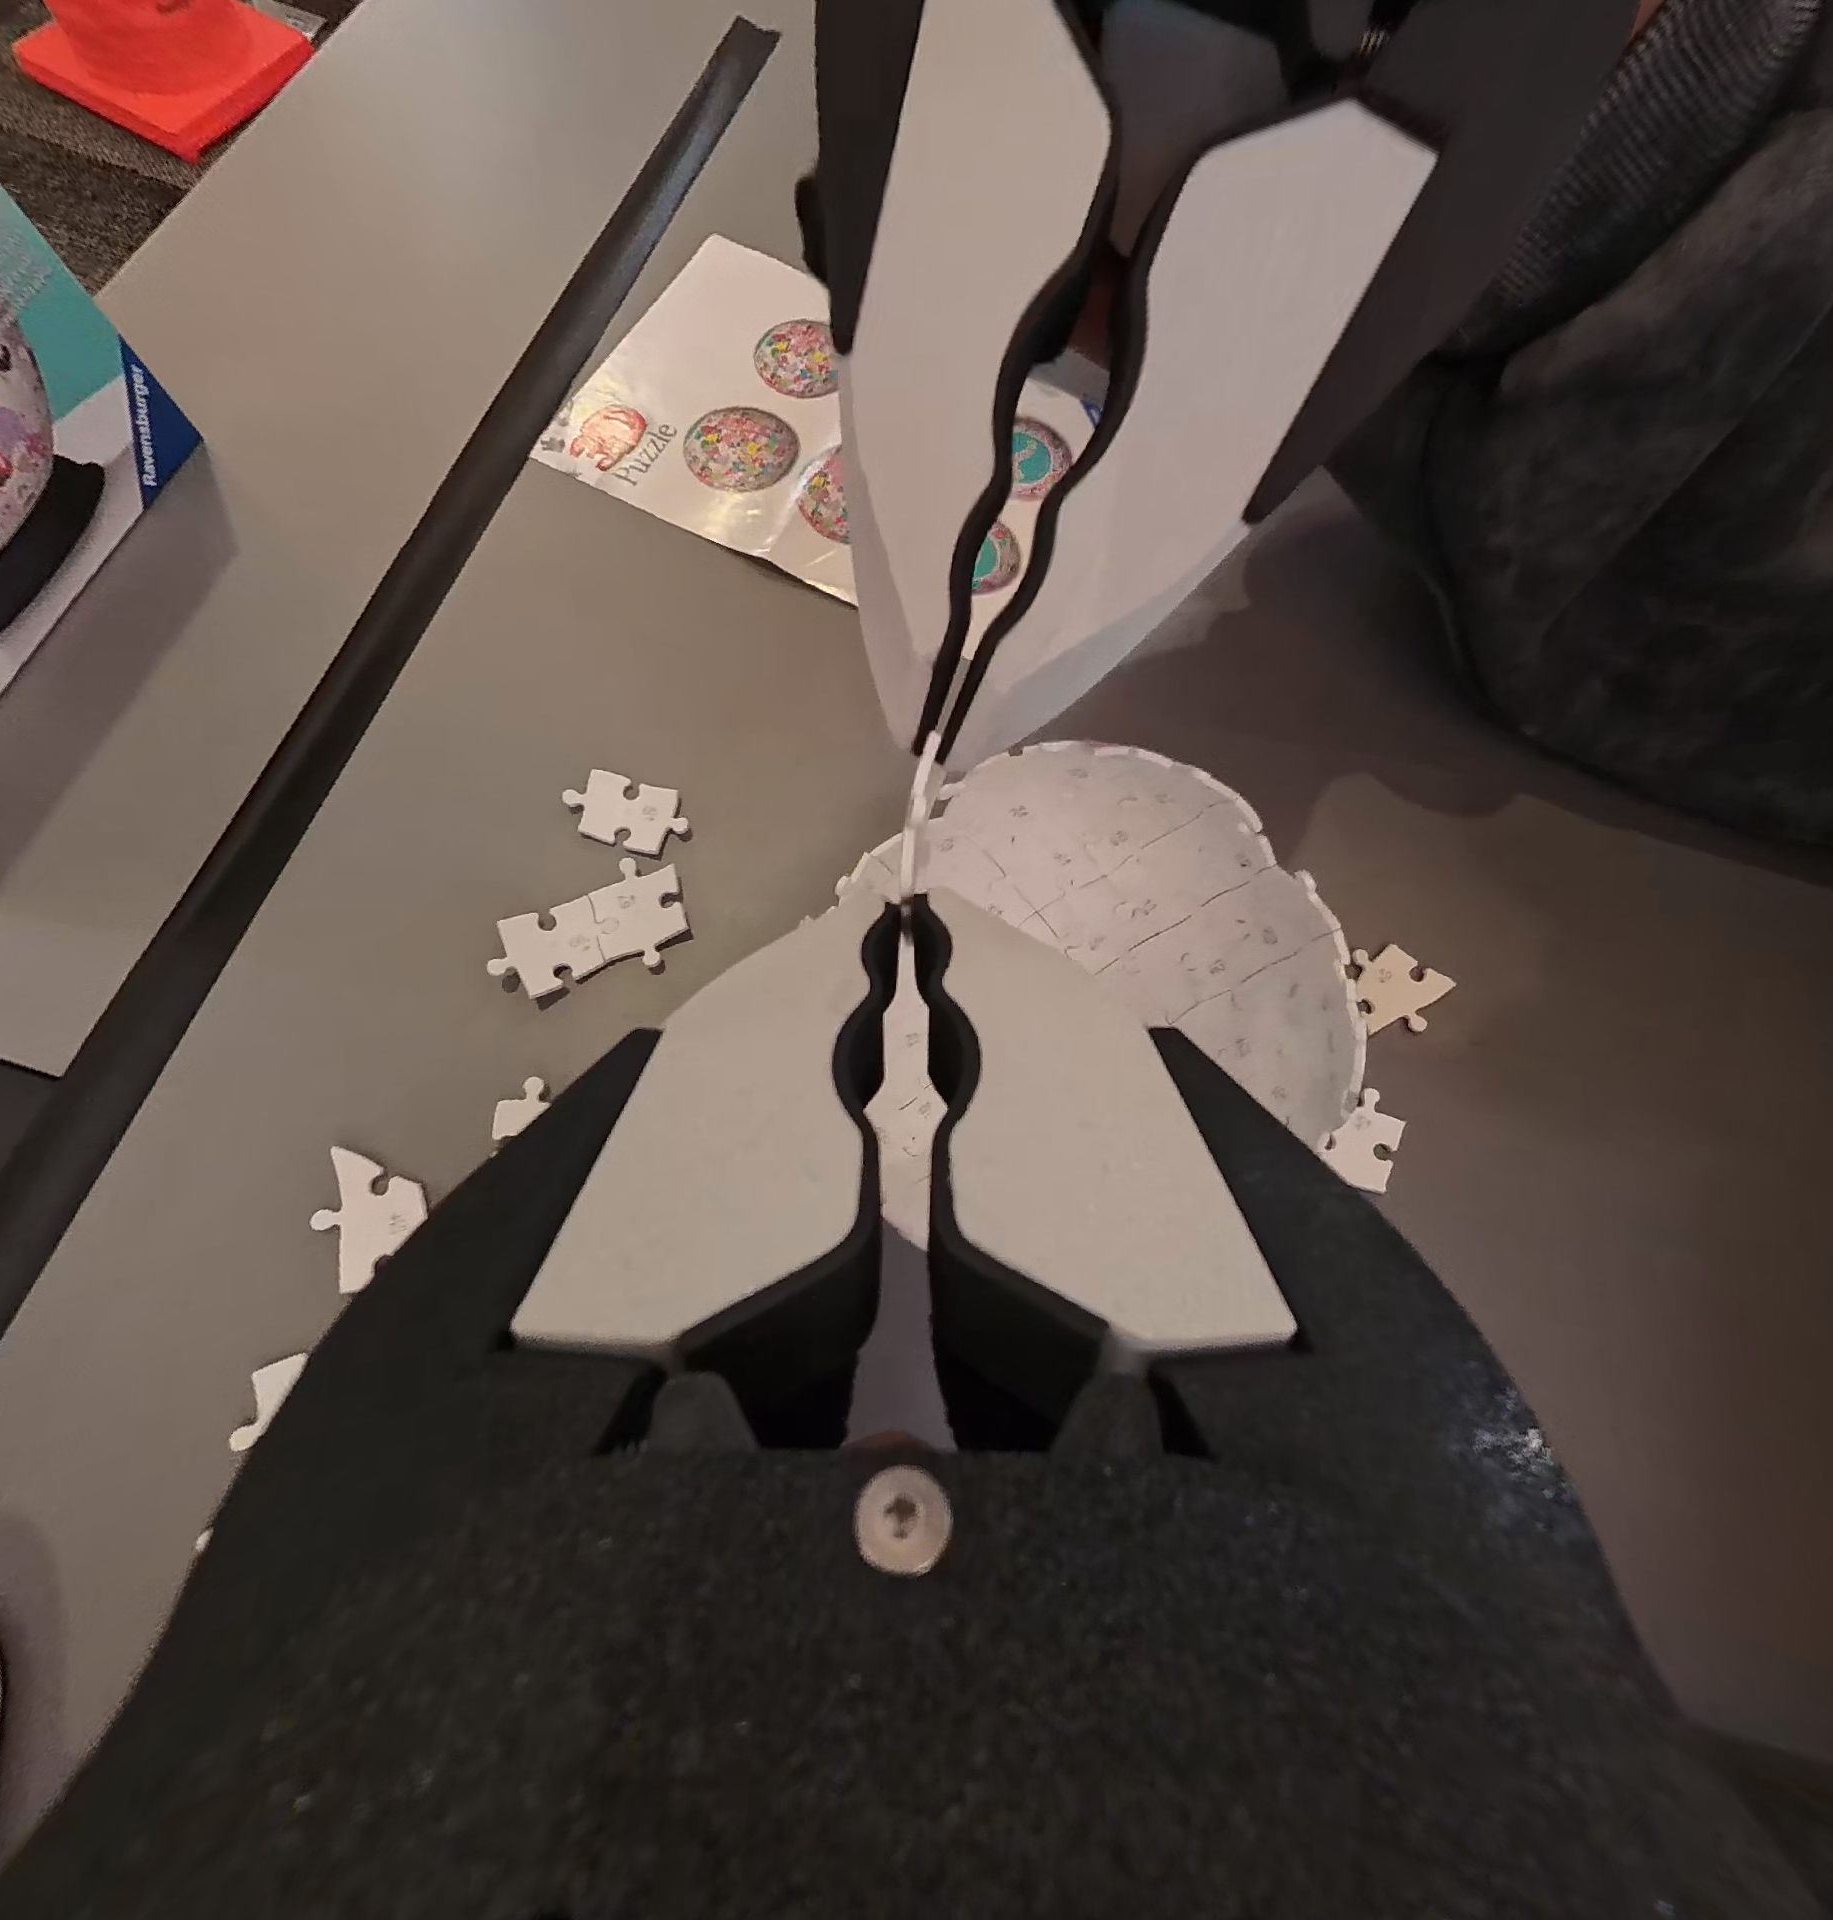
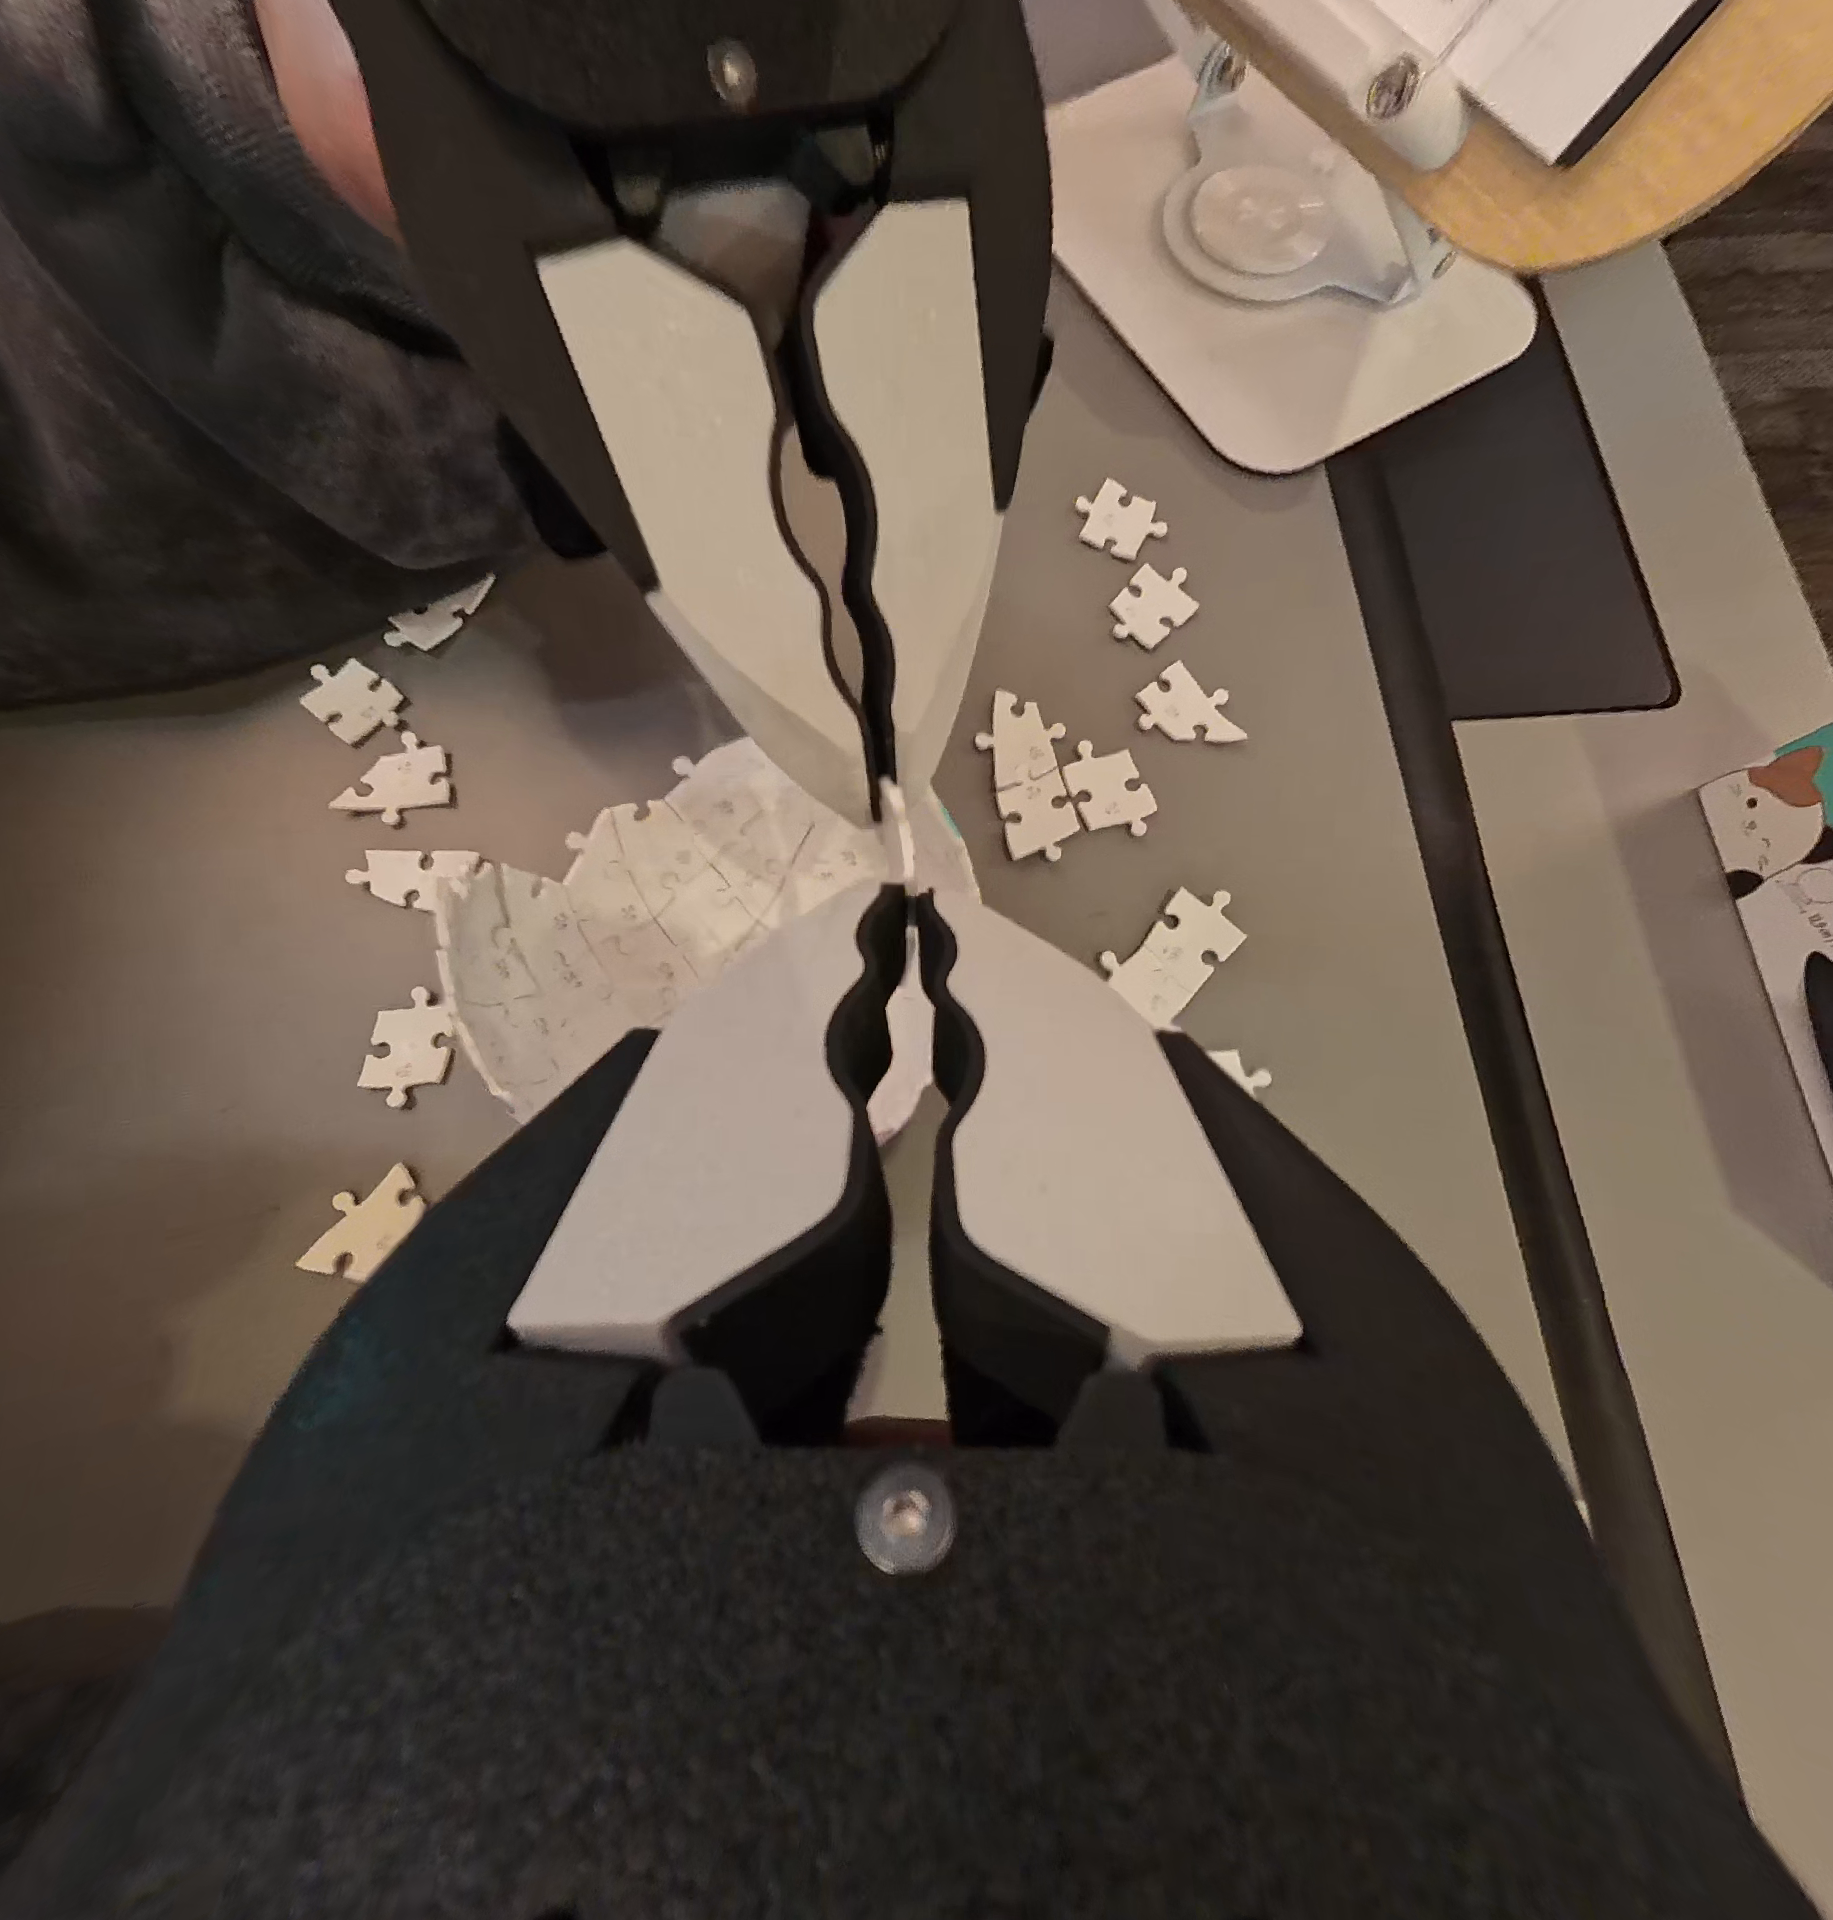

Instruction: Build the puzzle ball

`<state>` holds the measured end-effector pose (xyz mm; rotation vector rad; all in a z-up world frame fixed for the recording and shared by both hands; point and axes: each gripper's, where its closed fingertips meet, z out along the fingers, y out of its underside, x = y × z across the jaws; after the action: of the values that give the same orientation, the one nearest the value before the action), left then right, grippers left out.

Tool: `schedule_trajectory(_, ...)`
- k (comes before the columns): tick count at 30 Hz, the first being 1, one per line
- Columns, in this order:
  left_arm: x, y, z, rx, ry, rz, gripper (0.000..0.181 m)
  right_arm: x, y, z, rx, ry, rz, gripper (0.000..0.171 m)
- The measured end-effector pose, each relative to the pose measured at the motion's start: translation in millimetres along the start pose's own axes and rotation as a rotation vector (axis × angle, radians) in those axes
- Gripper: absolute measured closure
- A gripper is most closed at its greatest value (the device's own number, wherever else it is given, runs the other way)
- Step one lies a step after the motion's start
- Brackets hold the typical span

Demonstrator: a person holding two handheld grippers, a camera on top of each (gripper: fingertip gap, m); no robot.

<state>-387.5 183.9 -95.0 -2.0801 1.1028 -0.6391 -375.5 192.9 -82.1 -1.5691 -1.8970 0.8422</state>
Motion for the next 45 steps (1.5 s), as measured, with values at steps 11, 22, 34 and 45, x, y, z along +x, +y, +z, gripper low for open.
schedule_trajectory(11,1.8,1.3,4.0,-0.02,-0.009,0.013,0.179,-2.5,-10.1,-1.3,0.047,0.004,-0.015,0.168)
schedule_trajectory(22,-0.7,2.9,-2.5,-0.028,-0.012,0.008,0.18,-0.6,-3.1,-3.5,0.032,0.003,-0.014,0.17)
schedule_trajectory(34,-3.3,-16.3,-22.4,0.104,0.01,-0.039,0.18,-6.3,12.3,12.9,-0.051,-0.036,-0.016,0.169)
schedule_trajectory(45,2.4,-3.4,-9.5,-0.01,-0.022,0.028,0.18,-4.3,3.3,11.4,-0.02,0.0,-0.037,0.168)
